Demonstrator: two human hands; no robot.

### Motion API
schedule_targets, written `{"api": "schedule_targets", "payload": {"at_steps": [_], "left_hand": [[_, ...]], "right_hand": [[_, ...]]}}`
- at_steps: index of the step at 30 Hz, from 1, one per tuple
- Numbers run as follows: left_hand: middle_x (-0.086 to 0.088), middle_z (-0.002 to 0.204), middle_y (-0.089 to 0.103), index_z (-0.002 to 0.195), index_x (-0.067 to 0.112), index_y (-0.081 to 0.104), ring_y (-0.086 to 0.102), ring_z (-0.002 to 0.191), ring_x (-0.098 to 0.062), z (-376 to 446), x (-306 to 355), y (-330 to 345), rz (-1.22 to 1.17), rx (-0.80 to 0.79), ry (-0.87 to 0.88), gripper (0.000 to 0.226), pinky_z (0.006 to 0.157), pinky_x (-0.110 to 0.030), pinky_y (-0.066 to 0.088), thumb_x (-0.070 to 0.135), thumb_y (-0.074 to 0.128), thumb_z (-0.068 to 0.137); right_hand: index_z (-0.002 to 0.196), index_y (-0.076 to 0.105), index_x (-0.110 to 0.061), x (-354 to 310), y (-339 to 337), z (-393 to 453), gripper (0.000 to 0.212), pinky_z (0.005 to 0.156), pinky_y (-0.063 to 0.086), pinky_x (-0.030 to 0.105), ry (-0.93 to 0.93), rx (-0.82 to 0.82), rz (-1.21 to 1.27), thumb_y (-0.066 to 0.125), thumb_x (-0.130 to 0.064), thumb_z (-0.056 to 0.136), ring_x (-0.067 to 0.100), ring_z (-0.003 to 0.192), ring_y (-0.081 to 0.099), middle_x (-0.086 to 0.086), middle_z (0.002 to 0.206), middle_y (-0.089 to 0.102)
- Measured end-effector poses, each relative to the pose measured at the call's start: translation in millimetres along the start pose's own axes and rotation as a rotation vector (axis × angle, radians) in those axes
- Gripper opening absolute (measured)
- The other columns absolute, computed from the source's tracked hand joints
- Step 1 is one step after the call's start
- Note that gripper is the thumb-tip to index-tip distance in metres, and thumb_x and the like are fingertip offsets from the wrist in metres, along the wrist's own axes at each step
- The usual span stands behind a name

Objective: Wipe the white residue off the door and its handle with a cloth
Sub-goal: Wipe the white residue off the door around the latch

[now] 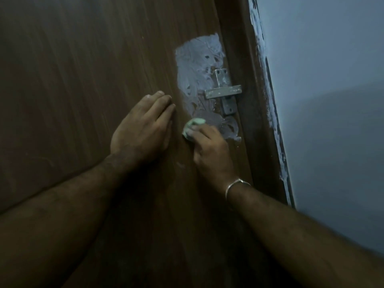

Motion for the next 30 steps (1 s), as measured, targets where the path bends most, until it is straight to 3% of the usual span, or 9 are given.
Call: {"api": "schedule_targets", "payload": {"at_steps": [3, 9, 12, 16, 20, 24, 28, 30], "left_hand": [[-0.020, 0.147, 0.047, 0.139, 0.003, 0.048, 0.038, 0.140, -0.033, -7.7, 11.7, 3.0, -0.002, -0.065, 0.061, 0.045, 0.115, -0.049, 0.032, 0.026, 0.044, 0.101], [-0.020, 0.143, 0.049, 0.137, 0.003, 0.052, 0.040, 0.137, -0.035, -7.2, 15.2, 2.3, -0.013, -0.074, 0.118, 0.042, 0.113, -0.050, 0.035, 0.021, 0.050, 0.098], [-0.020, 0.143, 0.050, 0.137, 0.003, 0.052, 0.041, 0.136, -0.036, -7.8, 16.3, 4.2, -0.015, -0.081, 0.140, 0.043, 0.112, -0.050, 0.036, 0.018, 0.054, 0.097], [-0.020, 0.142, 0.050, 0.136, 0.004, 0.051, 0.041, 0.135, -0.035, -6.9, 14.1, 2.9, -0.026, -0.072, 0.141, 0.045, 0.112, -0.049, 0.036, 0.019, 0.055, 0.094], [-0.021, 0.140, 0.052, 0.135, 0.001, 0.053, 0.043, 0.134, -0.036, -8.0, 17.5, 1.8, -0.026, -0.059, 0.137, 0.042, 0.111, -0.050, 0.038, 0.017, 0.054, 0.096], [-0.022, 0.139, 0.053, 0.133, 0.001, 0.054, 0.044, 0.133, -0.037, -7.7, 16.2, 2.9, -0.035, -0.045, 0.127, 0.040, 0.110, -0.051, 0.039, 0.017, 0.054, 0.097], [-0.021, 0.139, 0.053, 0.133, 0.002, 0.054, 0.045, 0.134, -0.036, -7.1, 17.4, 3.2, -0.053, -0.044, 0.126, 0.039, 0.110, -0.050, 0.039, 0.017, 0.054, 0.097], [-0.020, 0.140, 0.053, 0.133, 0.002, 0.055, 0.044, 0.134, -0.035, -5.9, 17.3, 3.1, -0.055, -0.057, 0.119, 0.039, 0.110, -0.050, 0.039, 0.017, 0.054, 0.097]], "right_hand": [[0.112, 0.069, -0.002, 16.1, -5.9, -11.1, 0.028, 0.089, 0.053, 0.042, 0.067, -0.002, -0.031, 0.059, 0.004, 0.087, 0.027, 0.104, 0.059, 0.012, 0.113, 0.067], [0.104, 0.070, -0.004, 25.9, -6.5, -10.5, 0.020, 0.085, 0.052, 0.036, 0.067, -0.023, -0.054, 0.059, 0.001, 0.088, 0.025, 0.097, 0.059, 0.010, 0.105, 0.066], [0.097, 0.071, -0.005, 52.9, -17.5, -9.1, 0.019, 0.087, 0.053, 0.035, 0.278, 0.077, -0.039, 0.057, 0.004, 0.087, 0.022, 0.096, 0.061, 0.009, 0.102, 0.067], [0.095, 0.072, -0.005, 38.3, -12.3, -16.3, 0.021, 0.086, 0.052, 0.032, 0.132, 0.002, -0.052, 0.058, 0.006, 0.084, 0.023, 0.095, 0.062, 0.009, 0.102, 0.069], [0.100, 0.073, -0.005, 79.5, -28.5, -11.4, 0.024, 0.090, 0.046, 0.018, 0.433, 0.133, -0.003, 0.058, 0.008, 0.086, 0.019, 0.099, 0.064, 0.008, 0.106, 0.069], [0.099, 0.072, -0.004, 68.6, -21.9, -16.0, 0.023, 0.092, 0.049, 0.024, 0.269, 0.051, -0.056, 0.058, 0.008, 0.086, 0.019, 0.099, 0.062, 0.008, 0.106, 0.069], [0.098, 0.073, -0.005, 83.5, -26.5, -10.3, 0.025, 0.086, 0.044, 0.012, 0.433, 0.130, -0.032, 0.056, 0.009, 0.086, 0.015, 0.096, 0.063, 0.008, 0.105, 0.069], [0.095, 0.072, -0.007, 62.1, -15.6, -18.3, 0.024, 0.087, 0.047, 0.016, 0.273, 0.023, -0.054, 0.057, 0.008, 0.085, 0.013, 0.095, 0.060, 0.007, 0.103, 0.069]]}}
Point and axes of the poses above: each hand's wrist, its own z-axis towards the middle knuckle, its own y-axis out of the palm, x = y × z, the point moved 4 cm from there along z, towards the middle knuckle
